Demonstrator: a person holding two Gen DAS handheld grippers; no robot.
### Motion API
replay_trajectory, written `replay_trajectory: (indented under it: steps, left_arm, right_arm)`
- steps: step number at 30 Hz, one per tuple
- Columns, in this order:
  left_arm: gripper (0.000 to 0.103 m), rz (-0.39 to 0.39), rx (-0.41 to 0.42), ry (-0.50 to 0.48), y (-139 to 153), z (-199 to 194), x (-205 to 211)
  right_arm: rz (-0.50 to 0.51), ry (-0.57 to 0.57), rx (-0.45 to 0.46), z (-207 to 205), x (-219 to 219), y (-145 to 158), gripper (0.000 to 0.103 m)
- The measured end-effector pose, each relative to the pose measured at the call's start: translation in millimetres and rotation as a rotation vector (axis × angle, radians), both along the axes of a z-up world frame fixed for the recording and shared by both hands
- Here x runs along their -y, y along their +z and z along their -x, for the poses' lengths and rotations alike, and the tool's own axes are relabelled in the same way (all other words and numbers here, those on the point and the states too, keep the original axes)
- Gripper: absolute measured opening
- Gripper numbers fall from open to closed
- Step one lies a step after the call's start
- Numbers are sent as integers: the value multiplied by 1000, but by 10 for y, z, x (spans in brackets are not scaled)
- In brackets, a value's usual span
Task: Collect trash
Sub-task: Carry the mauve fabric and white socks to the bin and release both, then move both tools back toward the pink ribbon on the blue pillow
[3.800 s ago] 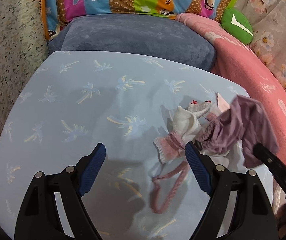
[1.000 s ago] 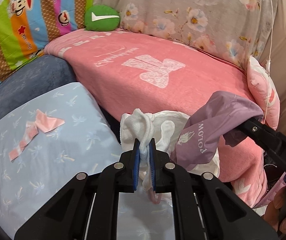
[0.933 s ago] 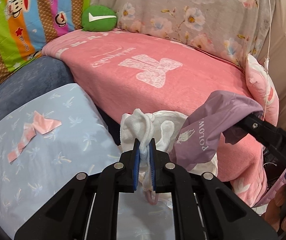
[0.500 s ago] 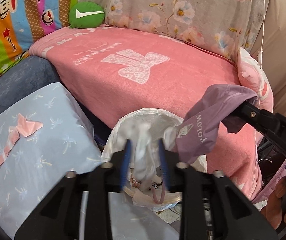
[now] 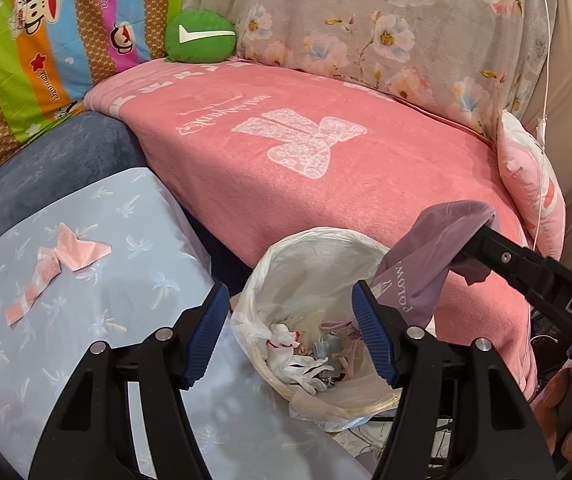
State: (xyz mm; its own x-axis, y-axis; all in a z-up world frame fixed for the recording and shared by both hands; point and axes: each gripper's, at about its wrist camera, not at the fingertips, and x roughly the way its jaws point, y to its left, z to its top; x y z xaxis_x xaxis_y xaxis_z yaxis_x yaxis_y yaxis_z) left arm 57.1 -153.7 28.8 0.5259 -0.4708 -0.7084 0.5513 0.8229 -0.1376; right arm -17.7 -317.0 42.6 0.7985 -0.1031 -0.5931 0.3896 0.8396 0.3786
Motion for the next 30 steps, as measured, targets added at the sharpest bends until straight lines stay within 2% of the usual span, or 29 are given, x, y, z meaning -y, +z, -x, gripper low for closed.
replay_trajectory:
  steps: [3, 7, 9, 30]
  left_arm:
    - [62, 5, -14, 20, -15, -42, -65]
    - [62, 13, -20, 40, -16, -73, -139]
    - [62, 15, -20, 49, -16, -88, -176]
    - [62, 26, -14, 106, -5, -158, -425]
  right_arm:
    - [21, 10, -19, -43, -64, -23, 46]
    - [12, 22, -47, -88, -113, -91, 47]
    - [12, 17, -54, -92, -137, -114, 56]
    - [29, 73, -62, -226, -388, -78, 57]
